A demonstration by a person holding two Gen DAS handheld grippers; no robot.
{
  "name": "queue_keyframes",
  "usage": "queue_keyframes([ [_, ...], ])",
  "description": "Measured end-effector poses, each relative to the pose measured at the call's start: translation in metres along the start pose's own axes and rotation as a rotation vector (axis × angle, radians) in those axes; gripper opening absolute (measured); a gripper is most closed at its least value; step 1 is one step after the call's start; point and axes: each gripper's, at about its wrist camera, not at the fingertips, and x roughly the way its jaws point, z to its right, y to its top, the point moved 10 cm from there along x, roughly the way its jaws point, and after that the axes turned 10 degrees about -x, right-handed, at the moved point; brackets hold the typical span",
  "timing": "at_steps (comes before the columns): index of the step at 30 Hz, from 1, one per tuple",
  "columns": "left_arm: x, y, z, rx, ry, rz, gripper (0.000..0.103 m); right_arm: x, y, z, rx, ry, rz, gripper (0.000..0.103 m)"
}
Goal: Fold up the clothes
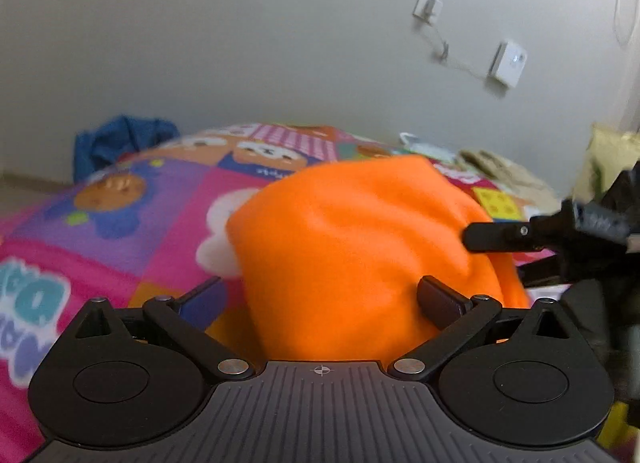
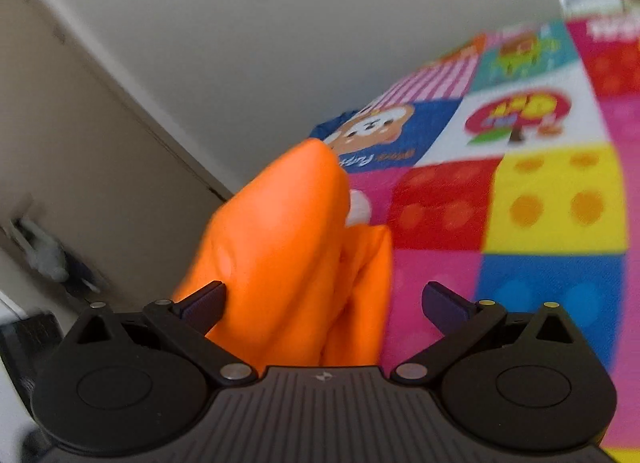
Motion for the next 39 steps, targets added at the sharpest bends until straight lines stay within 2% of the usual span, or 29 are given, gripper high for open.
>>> queue_keyframes([
  [2, -0.002, -0.009, -0.007, 0.006, -0.009, -0.016, 0.103, 0.004, -0.010, 0.002, -0.144, -0.126, -0.038, 0.103],
  [4, 0.000, -0.015, -0.006, 0.018, -0.012, -0.021, 0.103, 0.008, -0.024, 0.003, -0.234, -0.184, -0.083, 0.103],
  [8, -0.005, 0.002, 0.003, -0.013, -0.048, 0.054, 0.103, 0.007, -0.040, 0.000, -0.354, -0.258, -0.119, 0.103],
  [10, -0.001, 0.021, 0.000, -0.019, -0.018, 0.107, 0.103, 0.002, -0.041, -0.002, -0.420, -0.283, -0.132, 0.103],
  [12, 0.006, 0.037, -0.002, -0.003, 0.023, 0.141, 0.103, -0.001, -0.038, -0.001, -0.447, -0.280, -0.158, 0.103],
  [14, 0.023, 0.045, -0.005, 0.051, 0.095, 0.128, 0.103, -0.004, -0.025, -0.003, -0.437, -0.237, -0.142, 0.103],
  [16, 0.038, 0.050, -0.014, 0.076, 0.169, 0.116, 0.103, -0.017, 0.003, -0.003, -0.386, -0.218, -0.027, 0.103],
  [18, 0.051, 0.054, -0.018, 0.070, 0.196, 0.110, 0.103, -0.022, 0.032, 0.007, -0.316, -0.270, 0.086, 0.103],
  [20, 0.064, 0.054, -0.015, 0.109, 0.223, 0.096, 0.103, -0.011, 0.049, 0.018, -0.296, -0.355, 0.123, 0.103],
  [22, 0.071, 0.054, -0.005, 0.148, 0.214, 0.086, 0.103, 0.013, 0.050, 0.030, -0.334, -0.450, 0.092, 0.103],
  [23, 0.074, 0.054, 0.001, 0.167, 0.209, 0.081, 0.103, 0.029, 0.043, 0.037, -0.364, -0.477, 0.036, 0.103],
  [26, 0.068, 0.055, 0.009, 0.180, 0.166, 0.090, 0.103, 0.040, 0.021, 0.057, -0.319, -0.467, -0.043, 0.103],
  [29, 0.046, 0.058, 0.015, 0.158, 0.128, 0.146, 0.103, 0.038, 0.006, 0.070, -0.324, -0.461, -0.090, 0.103],
  [33, 0.024, 0.045, 0.013, 0.050, 0.040, 0.122, 0.103, 0.013, -0.001, 0.062, -0.358, -0.439, -0.082, 0.103],
  [35, 0.018, 0.035, 0.006, -0.011, 0.008, 0.083, 0.103, -0.007, -0.004, 0.045, -0.365, -0.384, -0.019, 0.103],
  [39, 0.019, 0.029, -0.011, -0.065, 0.006, 0.052, 0.103, -0.029, -0.033, 0.015, -0.505, -0.310, -0.018, 0.103],
])
